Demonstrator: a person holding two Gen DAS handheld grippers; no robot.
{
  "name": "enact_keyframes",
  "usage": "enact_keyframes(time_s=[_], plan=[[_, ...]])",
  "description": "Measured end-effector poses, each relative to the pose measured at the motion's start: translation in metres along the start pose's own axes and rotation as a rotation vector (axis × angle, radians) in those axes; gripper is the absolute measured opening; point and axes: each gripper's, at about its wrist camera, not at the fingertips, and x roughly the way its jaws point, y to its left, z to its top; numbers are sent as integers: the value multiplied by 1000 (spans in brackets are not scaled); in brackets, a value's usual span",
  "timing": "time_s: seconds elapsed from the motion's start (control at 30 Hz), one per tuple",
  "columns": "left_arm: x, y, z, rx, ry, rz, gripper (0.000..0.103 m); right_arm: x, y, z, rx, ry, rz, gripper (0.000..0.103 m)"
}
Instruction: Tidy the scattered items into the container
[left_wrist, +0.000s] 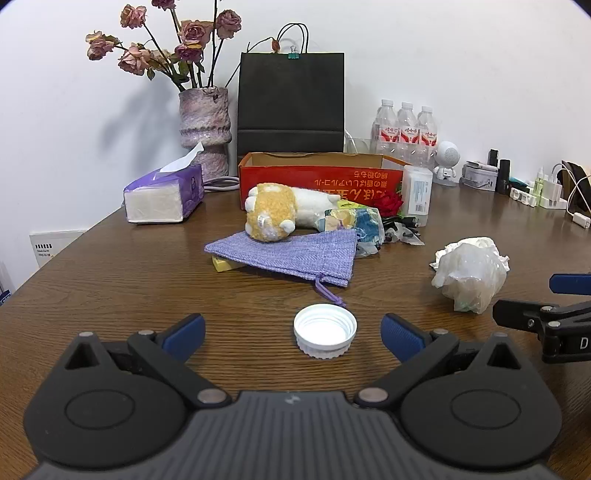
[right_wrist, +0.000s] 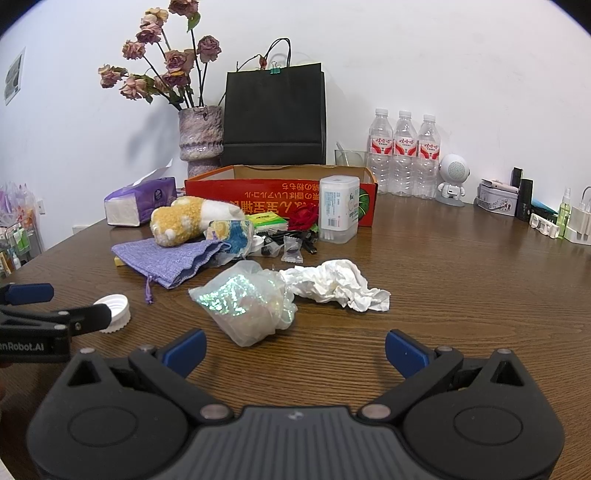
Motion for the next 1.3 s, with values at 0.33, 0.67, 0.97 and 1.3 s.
enact_keyframes(time_s=[0.33, 0.67, 0.97, 1.3], plan=[[0, -1, -1, 4, 2, 1, 103, 2, 0, -1, -3, 7, 3, 103], [4, -4, 0, 28, 24, -10, 103, 4, 0, 0, -11, 18, 6, 103], [33, -2, 10, 15, 169, -62, 97, 29, 24, 17, -120, 96, 56, 103], [33, -4, 18, 50, 153, -129, 41, 49, 33, 28, -147, 127, 112, 40]])
